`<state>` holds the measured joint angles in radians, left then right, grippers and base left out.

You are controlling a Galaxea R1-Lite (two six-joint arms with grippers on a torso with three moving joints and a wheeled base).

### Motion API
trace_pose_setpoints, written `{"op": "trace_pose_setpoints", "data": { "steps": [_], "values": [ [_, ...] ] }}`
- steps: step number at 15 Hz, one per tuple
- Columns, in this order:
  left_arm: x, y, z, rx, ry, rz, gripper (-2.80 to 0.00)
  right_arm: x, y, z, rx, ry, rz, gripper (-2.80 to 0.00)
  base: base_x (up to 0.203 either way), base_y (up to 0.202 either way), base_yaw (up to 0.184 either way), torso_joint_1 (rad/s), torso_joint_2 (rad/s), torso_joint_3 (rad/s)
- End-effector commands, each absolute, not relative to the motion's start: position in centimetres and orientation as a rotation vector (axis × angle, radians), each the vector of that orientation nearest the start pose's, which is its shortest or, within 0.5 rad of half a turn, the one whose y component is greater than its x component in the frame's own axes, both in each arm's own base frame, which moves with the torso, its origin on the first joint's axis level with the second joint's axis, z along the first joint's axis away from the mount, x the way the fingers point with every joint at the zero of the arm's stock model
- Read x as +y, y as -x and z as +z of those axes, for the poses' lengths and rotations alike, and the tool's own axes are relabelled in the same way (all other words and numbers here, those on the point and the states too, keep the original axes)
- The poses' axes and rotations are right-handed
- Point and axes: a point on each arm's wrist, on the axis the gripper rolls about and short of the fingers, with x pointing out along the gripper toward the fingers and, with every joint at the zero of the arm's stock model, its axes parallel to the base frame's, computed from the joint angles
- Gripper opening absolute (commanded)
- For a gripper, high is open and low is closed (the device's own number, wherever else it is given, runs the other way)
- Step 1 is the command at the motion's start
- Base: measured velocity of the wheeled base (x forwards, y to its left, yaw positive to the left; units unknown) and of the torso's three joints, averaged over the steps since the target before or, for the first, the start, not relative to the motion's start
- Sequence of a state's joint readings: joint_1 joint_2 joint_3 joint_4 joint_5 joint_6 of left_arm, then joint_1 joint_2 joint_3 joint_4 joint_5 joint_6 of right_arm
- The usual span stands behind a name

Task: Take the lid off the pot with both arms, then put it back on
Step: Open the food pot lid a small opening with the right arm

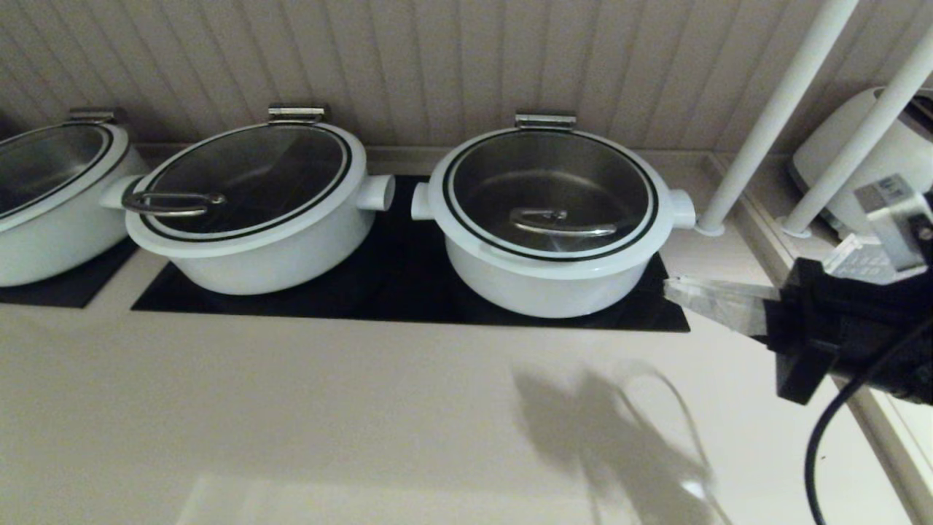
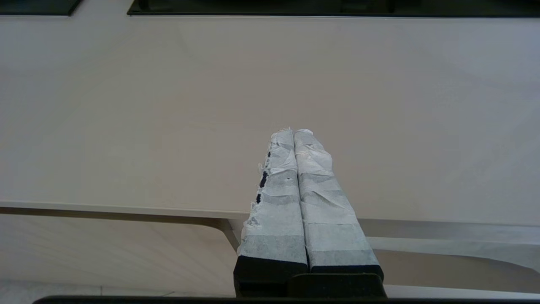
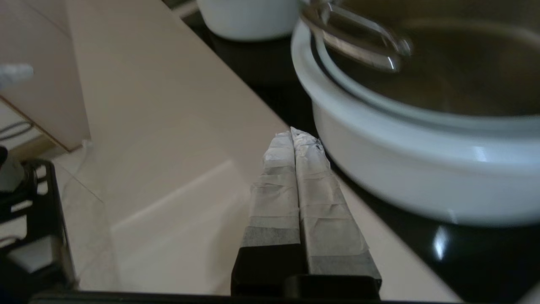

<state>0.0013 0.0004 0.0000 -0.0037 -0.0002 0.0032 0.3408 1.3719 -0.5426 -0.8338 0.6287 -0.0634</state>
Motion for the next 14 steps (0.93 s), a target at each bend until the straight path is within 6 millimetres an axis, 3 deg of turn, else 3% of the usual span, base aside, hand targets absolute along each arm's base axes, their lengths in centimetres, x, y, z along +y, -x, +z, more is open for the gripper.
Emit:
{"op": "trace_pose_setpoints", "data": {
  "steps": [1, 3, 9, 14],
  "values": [
    [0.0, 2.3, 7.6, -0.002, -0.003, 0.002, -2.8, 9.9, -22.4, 20.1, -0.002, 0.046, 0.994, -2.8, 0.0, 0.0, 0.0, 0.0, 0.0, 0.0],
    [0.0, 2.3, 7.6, -0.003, -0.003, 0.002, -2.8, 10.6, -23.9, 20.0, -0.055, 0.013, 0.996, -2.8, 0.0, 0.0, 0.0, 0.0, 0.0, 0.0],
    [0.0, 2.3, 7.6, -0.002, -0.003, 0.002, -2.8, 11.3, -25.8, 18.9, -0.064, -0.016, 0.948, -2.8, 0.0, 0.0, 0.0, 0.0, 0.0, 0.0],
    [0.0, 2.3, 7.6, -0.002, 0.0, 0.002, -2.8, 12.3, -27.6, 20.2, -0.121, -0.012, 0.927, -2.8, 0.0, 0.0, 0.0, 0.0, 0.0, 0.0]
  ]
}}
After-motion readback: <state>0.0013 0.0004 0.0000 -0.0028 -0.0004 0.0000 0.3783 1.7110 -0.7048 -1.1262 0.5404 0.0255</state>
